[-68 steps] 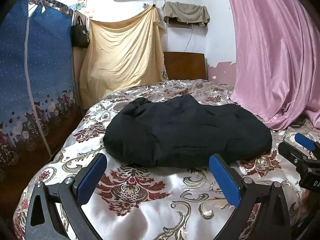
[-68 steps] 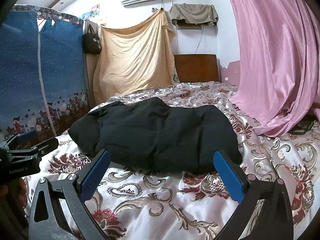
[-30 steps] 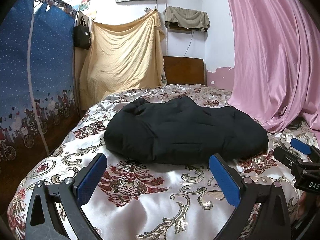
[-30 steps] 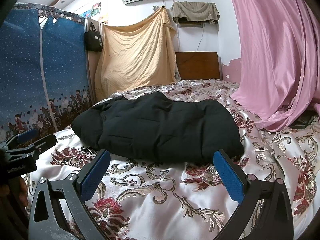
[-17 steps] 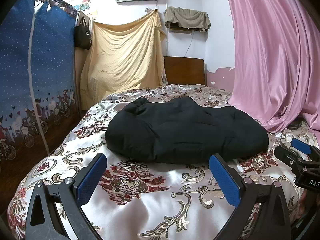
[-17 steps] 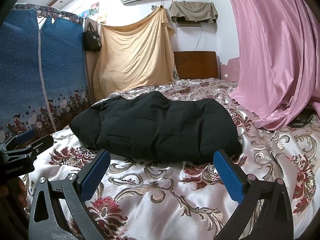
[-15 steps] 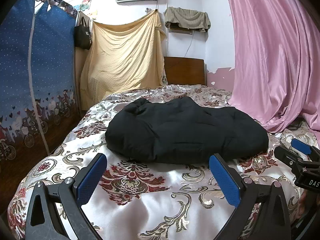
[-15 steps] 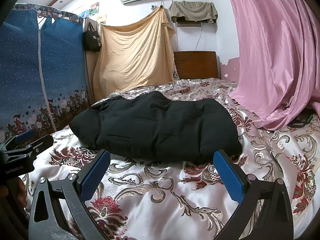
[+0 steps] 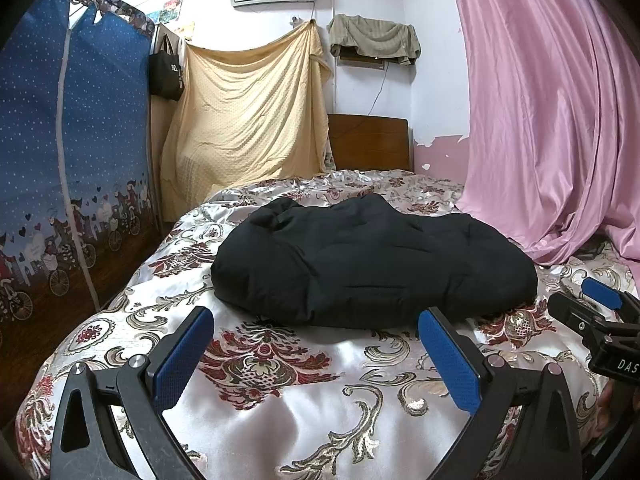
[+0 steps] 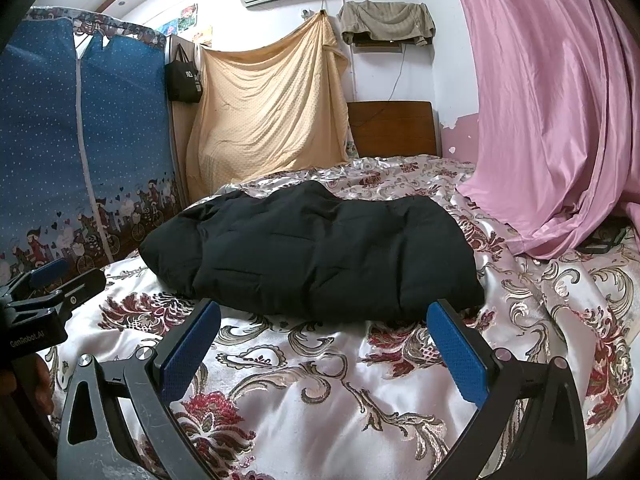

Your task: Fold large clothes

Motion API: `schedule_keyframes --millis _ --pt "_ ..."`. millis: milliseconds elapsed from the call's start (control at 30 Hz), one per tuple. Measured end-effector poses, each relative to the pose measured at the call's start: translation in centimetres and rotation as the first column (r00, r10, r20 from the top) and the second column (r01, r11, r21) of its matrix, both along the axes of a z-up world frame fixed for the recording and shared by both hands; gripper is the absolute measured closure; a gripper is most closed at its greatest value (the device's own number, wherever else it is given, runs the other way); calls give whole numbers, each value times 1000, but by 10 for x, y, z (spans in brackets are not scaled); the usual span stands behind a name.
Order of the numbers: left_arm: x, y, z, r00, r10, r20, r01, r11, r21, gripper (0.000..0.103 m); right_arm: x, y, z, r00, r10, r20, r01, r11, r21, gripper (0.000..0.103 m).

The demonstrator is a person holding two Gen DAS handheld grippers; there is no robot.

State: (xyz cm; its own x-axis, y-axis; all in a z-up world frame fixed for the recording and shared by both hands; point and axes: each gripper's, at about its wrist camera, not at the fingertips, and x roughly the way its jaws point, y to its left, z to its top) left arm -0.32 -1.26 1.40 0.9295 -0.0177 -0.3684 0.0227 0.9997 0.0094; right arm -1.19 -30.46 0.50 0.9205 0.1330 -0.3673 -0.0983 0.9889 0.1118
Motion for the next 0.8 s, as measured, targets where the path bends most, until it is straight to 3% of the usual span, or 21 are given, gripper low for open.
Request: schedule_keyframes --millis 800 --pt "-1 0 0 1000 2 1 -2 1000 0 0 0 -2 -1 1000 -2 -1 2 1000 2 2"
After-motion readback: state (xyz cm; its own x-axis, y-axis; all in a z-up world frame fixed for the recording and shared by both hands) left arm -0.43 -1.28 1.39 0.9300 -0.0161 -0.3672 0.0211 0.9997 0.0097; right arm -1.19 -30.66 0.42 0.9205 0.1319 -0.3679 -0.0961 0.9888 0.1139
